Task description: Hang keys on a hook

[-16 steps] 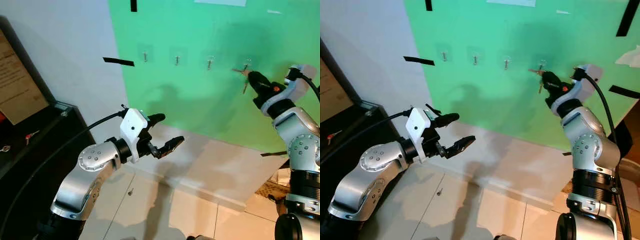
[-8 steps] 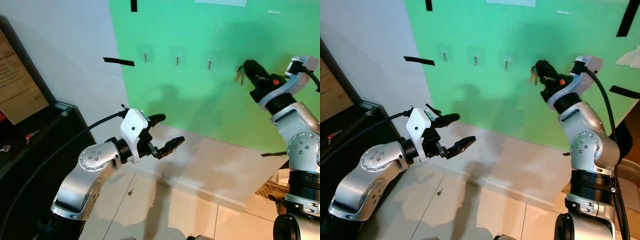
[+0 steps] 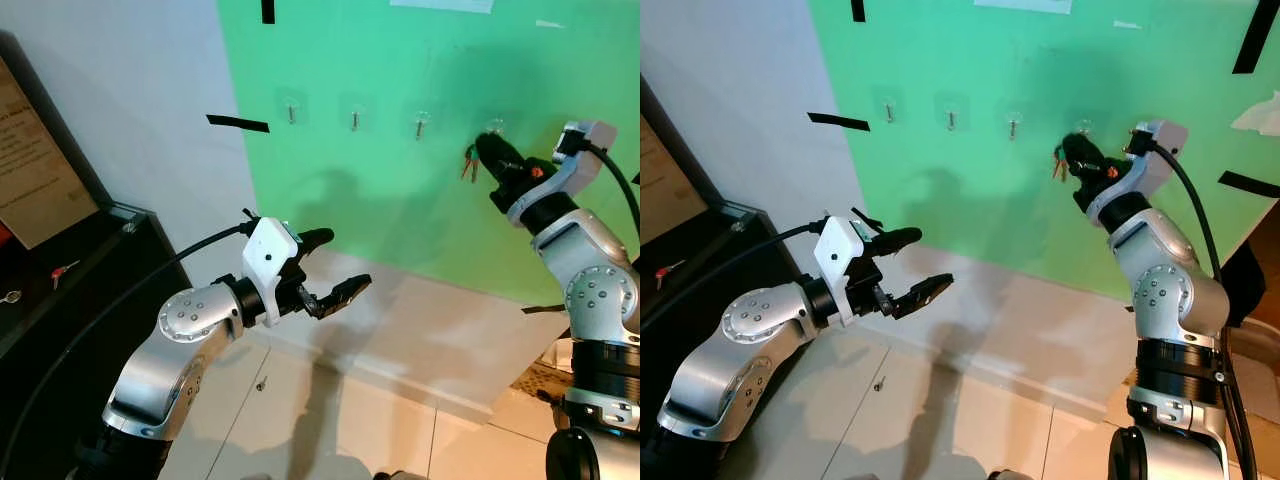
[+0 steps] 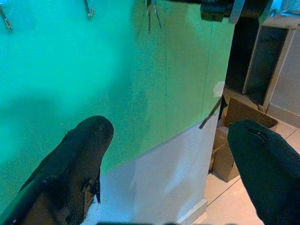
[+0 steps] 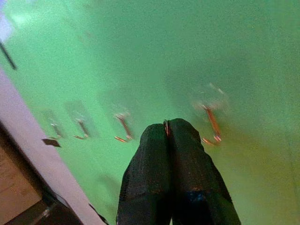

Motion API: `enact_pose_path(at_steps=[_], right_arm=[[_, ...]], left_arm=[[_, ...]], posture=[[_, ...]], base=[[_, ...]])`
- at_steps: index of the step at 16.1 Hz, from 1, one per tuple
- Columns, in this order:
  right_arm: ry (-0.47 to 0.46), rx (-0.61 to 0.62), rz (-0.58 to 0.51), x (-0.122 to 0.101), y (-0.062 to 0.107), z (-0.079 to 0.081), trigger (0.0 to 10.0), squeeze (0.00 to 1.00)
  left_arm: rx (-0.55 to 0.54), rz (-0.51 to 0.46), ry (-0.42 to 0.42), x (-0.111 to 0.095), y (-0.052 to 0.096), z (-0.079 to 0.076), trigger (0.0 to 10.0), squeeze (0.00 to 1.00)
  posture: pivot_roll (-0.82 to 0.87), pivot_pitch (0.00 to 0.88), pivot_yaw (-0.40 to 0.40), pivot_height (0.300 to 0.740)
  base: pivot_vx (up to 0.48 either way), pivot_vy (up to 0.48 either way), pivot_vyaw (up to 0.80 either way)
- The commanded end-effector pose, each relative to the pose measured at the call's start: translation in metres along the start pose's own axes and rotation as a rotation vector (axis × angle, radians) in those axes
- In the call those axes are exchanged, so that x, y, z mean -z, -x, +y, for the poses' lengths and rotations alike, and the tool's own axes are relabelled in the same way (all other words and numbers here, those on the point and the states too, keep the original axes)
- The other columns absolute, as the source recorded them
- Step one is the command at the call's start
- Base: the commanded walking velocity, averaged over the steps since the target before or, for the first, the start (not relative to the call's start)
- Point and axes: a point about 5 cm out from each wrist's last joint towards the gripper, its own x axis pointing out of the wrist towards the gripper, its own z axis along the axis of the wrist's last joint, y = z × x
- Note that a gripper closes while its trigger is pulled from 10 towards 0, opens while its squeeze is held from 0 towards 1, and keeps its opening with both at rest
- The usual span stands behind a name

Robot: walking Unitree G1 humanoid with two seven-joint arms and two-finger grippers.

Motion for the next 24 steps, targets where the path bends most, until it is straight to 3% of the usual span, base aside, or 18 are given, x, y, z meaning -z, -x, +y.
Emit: enact_pose_path(at_steps=[1,8,11,13,20,24], right_arm=[[0.005,0.016,-0.022,-0.004,-0.003,0.000,10.0,0.00],[-0.033,0.094,-0.077,-0.012,-0.006,-0.012,10.0,0.00],[-0.026,0.081,-0.042,-0.006,-0.007,-0.010,10.0,0.00],[0.026,0.104,0.069,0.011,-0.007,-0.013,10.0,0.00],[0.007,0.170,0.091,0.017,-0.005,-0.022,10.0,0.00],[-0.094,0.200,0.069,0.015,-0.003,-0.030,10.0,0.00]], left_arm=[[0.008,-0.005,-0.016,-0.004,0.000,0.001,10.0,0.00],[0.011,-0.005,-0.017,-0.004,-0.001,0.001,10.0,0.00],[0.011,-0.006,-0.017,-0.005,-0.001,0.001,10.0,0.00],[0.008,-0.005,-0.018,-0.005,-0.001,0.002,10.0,0.00],[0.015,-0.003,-0.020,-0.005,-0.001,0.002,10.0,0.00],[0.019,-0.001,-0.020,-0.005,-0.001,0.002,10.0,0.00]], posture=[[-0.07,0.000,0.049,0.740],[-0.07,0.000,0.049,0.740],[-0.07,0.000,0.046,0.740],[-0.07,0.000,0.045,0.740],[-0.06,0.000,0.046,0.740],[-0.07,0.000,0.058,0.740]], base=[[0.000,0.000,0.00],[0.000,0.000,0.00],[0.000,0.000,0.00],[0.000,0.000,0.00],[0.000,0.000,0.00],[0.000,0.000,0.00]])
